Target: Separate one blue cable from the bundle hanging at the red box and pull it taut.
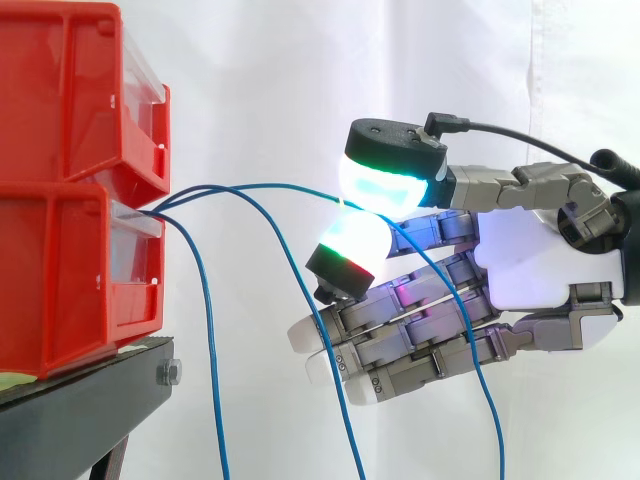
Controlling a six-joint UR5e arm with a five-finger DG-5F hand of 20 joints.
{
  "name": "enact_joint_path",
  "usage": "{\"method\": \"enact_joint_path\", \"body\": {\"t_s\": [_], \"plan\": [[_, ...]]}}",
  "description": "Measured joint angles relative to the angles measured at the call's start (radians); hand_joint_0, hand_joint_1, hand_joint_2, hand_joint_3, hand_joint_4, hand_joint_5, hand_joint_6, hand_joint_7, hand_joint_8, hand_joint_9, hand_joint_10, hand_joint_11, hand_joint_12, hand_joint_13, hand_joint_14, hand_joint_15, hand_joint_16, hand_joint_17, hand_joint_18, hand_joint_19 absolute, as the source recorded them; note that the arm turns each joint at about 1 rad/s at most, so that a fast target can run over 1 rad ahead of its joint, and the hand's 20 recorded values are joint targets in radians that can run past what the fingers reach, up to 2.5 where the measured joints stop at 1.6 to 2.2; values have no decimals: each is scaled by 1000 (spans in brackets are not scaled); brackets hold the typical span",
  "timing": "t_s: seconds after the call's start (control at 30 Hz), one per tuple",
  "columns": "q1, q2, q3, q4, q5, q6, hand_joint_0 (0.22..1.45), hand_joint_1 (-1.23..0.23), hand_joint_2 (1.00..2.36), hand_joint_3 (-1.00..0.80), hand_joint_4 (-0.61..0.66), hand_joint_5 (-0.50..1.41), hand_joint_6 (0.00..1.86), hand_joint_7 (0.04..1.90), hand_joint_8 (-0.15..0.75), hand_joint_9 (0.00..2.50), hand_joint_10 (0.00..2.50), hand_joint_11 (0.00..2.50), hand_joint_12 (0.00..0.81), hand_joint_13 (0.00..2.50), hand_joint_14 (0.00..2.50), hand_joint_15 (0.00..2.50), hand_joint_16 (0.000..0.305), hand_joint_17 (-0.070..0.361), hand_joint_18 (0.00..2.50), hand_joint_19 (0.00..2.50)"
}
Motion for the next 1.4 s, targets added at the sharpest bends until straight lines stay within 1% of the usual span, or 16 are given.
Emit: {"method": "enact_joint_path", "body": {"t_s": [0.07, 0.13, 0.2, 0.27, 0.33, 0.43, 0.53, 0.63, 0.73, 0.87, 0.93, 1.07, 1.17, 1.27, 1.4], "plan": [[0, 0, 0, 0, 0, 0, 649, -670, 1013, -167, -34, -177, 991, 1043, 304, 531, 0, 0, 325, 423, 11, 352, 43, 96, 127, 273], [0, 0, 0, 0, 0, 0, 650, -669, 1011, -167, -37, -176, 995, 1023, 324, 533, 0, 0, 324, 404, 12, 349, 43, 96, 116, 282], [0, 0, 0, 0, 0, 0, 649, -666, 1013, -172, -33, -180, 992, 1047, 301, 533, 0, 0, 320, 411, 11, 341, 42, 95, 115, 276], [0, 0, 0, 0, 0, 0, 649, -662, 1013, -173, -35, -179, 997, 1022, 299, 524, 0, 0, 321, 411, 12, 342, 42, 95, 116, 272], [0, 0, 0, 0, 0, 0, 649, -661, 1012, -173, -39, -180, 997, 1018, 318, 520, 0, 0, 320, 399, 11, 345, 42, 95, 101, 265], [0, 0, -1, 0, 0, 0, 647, -655, 1014, -173, -32, -181, 997, 1025, 293, 518, 0, 0, 321, 424, 12, 368, 42, 94, 108, 282], [0, 0, -1, 0, 0, 0, 648, -653, 1013, -175, -32, -182, 997, 1028, 313, 519, 0, 0, 321, 415, 12, 366, 42, 93, 103, 281], [0, 0, 0, 0, 0, 0, 647, -652, 1013, -177, -32, -182, 998, 1024, 299, 528, 0, 0, 321, 419, 11, 364, 42, 94, 107, 283], [0, 0, -1, 0, 0, 0, 648, -650, 1013, -181, -35, -183, 998, 1019, 314, 516, 0, 0, 319, 405, 11, 358, 42, 94, 94, 274], [0, 0, 0, 0, 0, 0, 646, -642, 1014, -178, -33, -184, 998, 1019, 296, 520, 0, 0, 318, 419, 11, 360, 42, 94, 100, 273], [0, 0, 0, 0, 0, 0, 647, -641, 1014, -179, -34, -184, 998, 1026, 317, 511, 0, 0, 319, 403, 11, 353, 42, 94, 98, 273], [0, 0, 0, 0, 0, 0, 645, -637, 1014, -180, -33, -185, 999, 1021, 287, 516, 0, 0, 318, 416, 11, 349, 42, 94, 111, 274], [0, 0, 0, 0, 0, 0, 646, -635, 1014, -184, -32, -186, 999, 1022, 309, 504, 0, 0, 319, 405, 11, 354, 42, 94, 106, 268], [0, 0, 0, 0, 0, 0, 645, -629, 1014, -183, -33, -187, 1000, 1023, 292, 514, 0, 0, 319, 410, 11, 354, 41, 93, 107, 269], [0, 0, 0, 0, 0, 0, 647, -628, 1014, -189, -32, -188, 1000, 1024, 301, 506, 0, 0, 317, 390, 11, 347, 42, 93, 92, 264]]}}
